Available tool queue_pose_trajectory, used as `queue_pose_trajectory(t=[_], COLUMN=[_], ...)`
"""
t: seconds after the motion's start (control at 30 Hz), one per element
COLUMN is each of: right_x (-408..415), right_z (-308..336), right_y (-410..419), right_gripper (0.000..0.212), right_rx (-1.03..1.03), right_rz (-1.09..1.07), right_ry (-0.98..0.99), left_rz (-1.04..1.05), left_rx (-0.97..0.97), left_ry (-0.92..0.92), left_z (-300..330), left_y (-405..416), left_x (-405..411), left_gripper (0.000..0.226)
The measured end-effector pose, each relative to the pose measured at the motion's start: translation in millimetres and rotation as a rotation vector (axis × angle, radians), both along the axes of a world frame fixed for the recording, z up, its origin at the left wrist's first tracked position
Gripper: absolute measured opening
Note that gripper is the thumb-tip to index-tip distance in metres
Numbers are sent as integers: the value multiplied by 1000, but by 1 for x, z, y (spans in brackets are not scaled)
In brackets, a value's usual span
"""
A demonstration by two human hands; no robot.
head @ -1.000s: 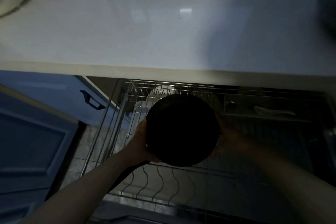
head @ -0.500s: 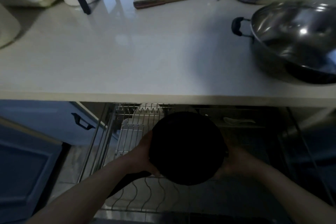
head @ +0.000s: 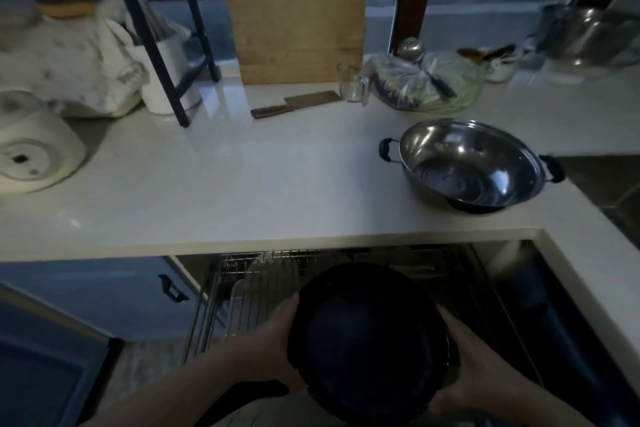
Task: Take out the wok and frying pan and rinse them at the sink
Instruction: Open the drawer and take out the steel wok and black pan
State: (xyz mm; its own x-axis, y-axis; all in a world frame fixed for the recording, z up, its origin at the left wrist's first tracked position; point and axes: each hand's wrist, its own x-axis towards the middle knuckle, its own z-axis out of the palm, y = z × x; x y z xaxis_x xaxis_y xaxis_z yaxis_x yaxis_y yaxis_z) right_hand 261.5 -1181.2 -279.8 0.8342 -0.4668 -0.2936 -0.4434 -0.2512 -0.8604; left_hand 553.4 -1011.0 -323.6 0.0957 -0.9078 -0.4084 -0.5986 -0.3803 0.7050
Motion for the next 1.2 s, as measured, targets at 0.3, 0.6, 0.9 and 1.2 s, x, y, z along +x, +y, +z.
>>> queue_pose_trajectory(t=[0.3,0.6,0.9,1.2], right_x=[85,225,277,286], right_z=[85,40,10,1], right_y=[-9,-112,-172,-186], right_gripper=[122,128,129,131], right_rx=[-238,-278,-256,-259], right_rz=[58,117,170,160], right_ry=[-205,-152,-105,-48], left_rz=[146,211,252,251], left_rx=[-197,-117,-40,-19], left_ry=[34,-78,-114,-139], left_z=[116,116,92,82], left_y=[27,-58,-100,-121], left_x=[72,177,221,230], left_gripper=[136,129,128,120])
